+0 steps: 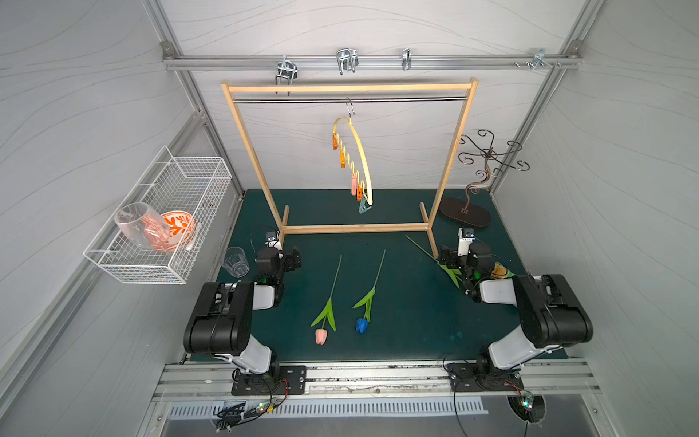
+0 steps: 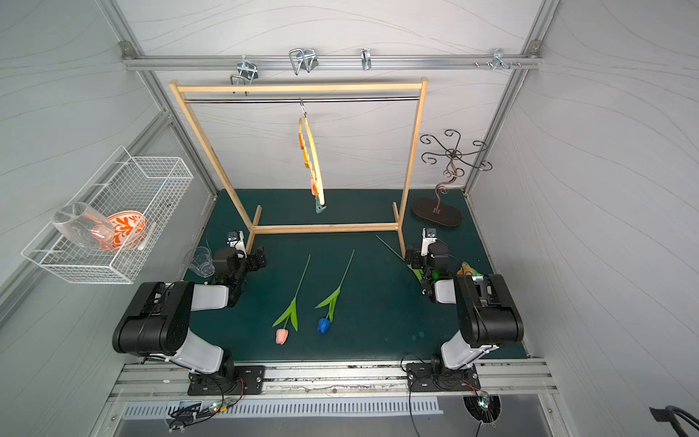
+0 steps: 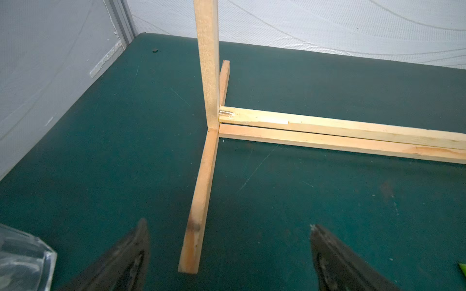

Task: Dry the flowers on a clothes hanger
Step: Adjust the flower at the center of the board.

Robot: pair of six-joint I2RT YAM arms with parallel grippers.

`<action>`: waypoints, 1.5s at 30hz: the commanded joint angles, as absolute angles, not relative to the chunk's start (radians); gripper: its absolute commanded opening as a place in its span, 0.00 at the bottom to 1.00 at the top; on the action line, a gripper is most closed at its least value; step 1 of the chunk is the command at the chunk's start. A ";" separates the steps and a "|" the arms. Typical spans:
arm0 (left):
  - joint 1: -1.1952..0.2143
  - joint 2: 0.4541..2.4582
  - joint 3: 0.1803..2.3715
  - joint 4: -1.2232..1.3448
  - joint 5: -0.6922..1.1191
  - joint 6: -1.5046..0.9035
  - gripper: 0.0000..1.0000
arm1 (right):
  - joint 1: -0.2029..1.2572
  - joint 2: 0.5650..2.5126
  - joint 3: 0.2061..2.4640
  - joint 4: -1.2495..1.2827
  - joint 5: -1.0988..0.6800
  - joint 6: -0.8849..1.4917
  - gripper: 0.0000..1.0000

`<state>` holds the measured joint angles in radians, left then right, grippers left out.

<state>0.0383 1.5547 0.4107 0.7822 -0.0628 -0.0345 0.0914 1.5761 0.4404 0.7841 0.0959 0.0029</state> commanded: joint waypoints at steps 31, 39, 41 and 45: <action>0.038 1.550 0.425 0.821 -0.057 -0.033 1.00 | 0.183 1.483 0.428 0.757 0.192 -0.070 0.99; 0.038 1.550 0.428 0.822 -0.057 -0.033 1.00 | 0.515 1.084 0.604 0.040 0.211 0.028 0.99; 0.038 1.544 0.413 0.841 0.027 -0.001 1.00 | 0.534 1.038 0.579 -0.029 0.138 0.186 0.99; -0.019 1.389 0.302 0.917 0.090 0.097 1.00 | 0.431 1.061 0.495 0.011 0.063 0.450 0.99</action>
<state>0.0257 1.5036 0.3428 0.8360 0.0242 0.0158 0.5045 1.0142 0.5377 0.1463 0.1444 0.2375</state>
